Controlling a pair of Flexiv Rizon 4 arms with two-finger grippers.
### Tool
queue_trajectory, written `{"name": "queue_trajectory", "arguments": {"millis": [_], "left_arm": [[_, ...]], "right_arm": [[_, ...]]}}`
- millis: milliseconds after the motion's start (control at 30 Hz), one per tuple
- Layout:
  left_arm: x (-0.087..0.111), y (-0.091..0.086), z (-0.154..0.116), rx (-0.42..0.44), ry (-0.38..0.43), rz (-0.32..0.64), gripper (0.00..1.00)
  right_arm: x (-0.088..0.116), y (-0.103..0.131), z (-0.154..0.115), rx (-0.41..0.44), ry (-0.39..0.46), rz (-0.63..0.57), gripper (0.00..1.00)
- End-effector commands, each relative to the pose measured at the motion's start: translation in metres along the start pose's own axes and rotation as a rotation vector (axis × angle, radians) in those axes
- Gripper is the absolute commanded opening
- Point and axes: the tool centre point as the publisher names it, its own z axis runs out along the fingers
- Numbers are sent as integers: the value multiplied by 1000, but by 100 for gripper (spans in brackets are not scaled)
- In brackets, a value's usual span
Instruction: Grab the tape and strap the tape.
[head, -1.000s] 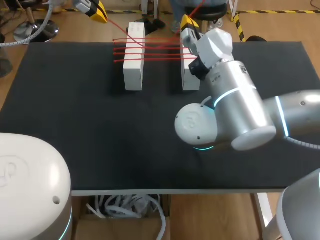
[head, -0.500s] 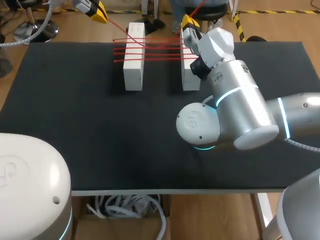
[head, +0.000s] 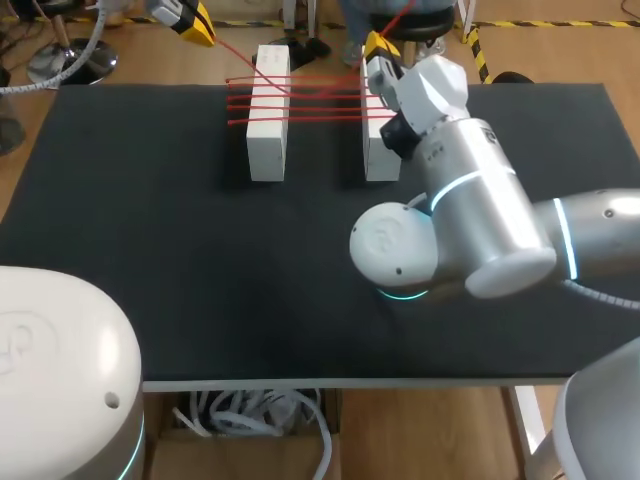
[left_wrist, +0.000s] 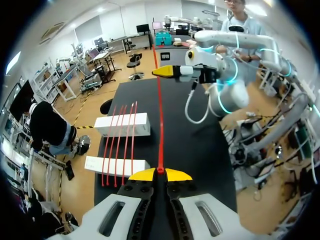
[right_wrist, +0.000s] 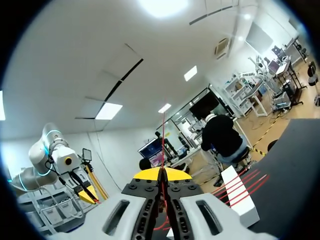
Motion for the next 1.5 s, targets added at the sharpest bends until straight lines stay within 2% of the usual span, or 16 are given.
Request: {"name": "queue_trajectory", "arguments": {"millis": [33,233,600,767,867,1500], "left_arm": [[-1,0,-1,-3,3,-1,0],[-1,0,-1,-3,3,-1,0],[-1,0,-1,-3,3,-1,0],[-1,0,-1,-3,3,-1,0],[-1,0,-1,-3,3,-1,0],[-1,0,-1,-3,3,-1,0]], "right_arm": [[12,-2,-2,16,-65,-22,0],[15,0,-2,48,-151,-103,0],[32,-10,1,106,-199,-201,0],[34,-12,2,99,-199,-208,0],[36,-14,1,98,-165,-223,0],[36,-14,1,98,-165,-223,0]]}}
